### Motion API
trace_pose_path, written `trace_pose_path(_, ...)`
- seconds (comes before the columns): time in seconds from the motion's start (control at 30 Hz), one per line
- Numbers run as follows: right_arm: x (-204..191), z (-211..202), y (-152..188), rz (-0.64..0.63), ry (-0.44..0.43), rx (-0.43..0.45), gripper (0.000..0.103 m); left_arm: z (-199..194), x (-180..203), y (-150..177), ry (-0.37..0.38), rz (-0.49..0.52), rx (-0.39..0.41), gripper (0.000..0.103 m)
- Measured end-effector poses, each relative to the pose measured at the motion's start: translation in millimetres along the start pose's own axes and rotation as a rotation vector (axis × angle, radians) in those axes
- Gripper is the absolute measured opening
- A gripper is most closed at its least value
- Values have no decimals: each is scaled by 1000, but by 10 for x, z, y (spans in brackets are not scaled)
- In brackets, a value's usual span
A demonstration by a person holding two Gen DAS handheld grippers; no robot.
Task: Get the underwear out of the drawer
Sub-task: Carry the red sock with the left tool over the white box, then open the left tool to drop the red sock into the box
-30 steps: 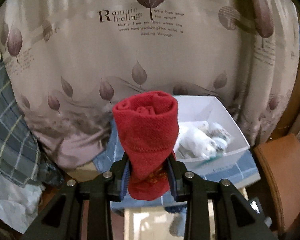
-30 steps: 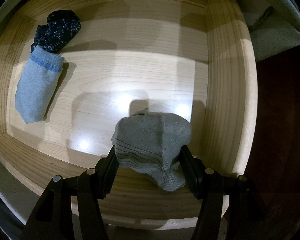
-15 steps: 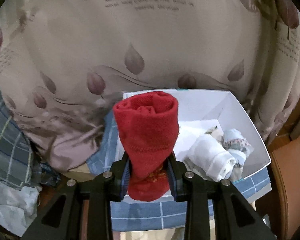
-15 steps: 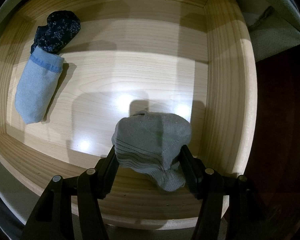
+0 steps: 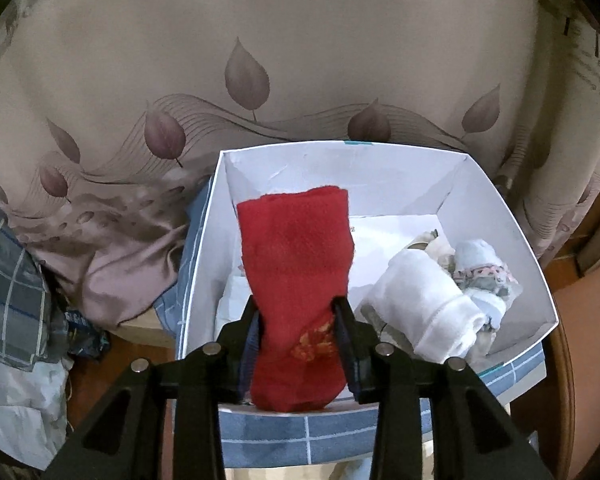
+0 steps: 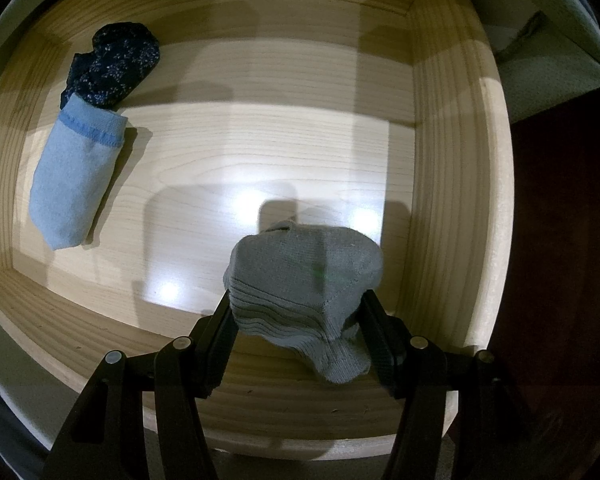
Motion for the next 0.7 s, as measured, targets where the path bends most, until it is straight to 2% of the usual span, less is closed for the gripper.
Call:
trace_pose_path(0.3, -28, 41, -13, 1, 2, 0, 57, 20, 14, 46, -7, -1, -35, 49)
trace_pose_path(0.57, -35, 44, -12, 2, 2, -1, 57, -148, 56, 171, -16, 25, -21, 50)
trace_pose_path(0.7, -38, 46, -12, 3, 3, -1, 57, -284, 41, 351, -15, 33, -16, 50)
Point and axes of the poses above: each gripper's, at about its wrist camera, not at the fingertips, and z roughly the way its jaws point, x to its right, y to its underside, the point moved 4 cm from there along z, roughly the way its jaws point, and after that the axes turned 3 degrees about z, right-handed, at the moved point
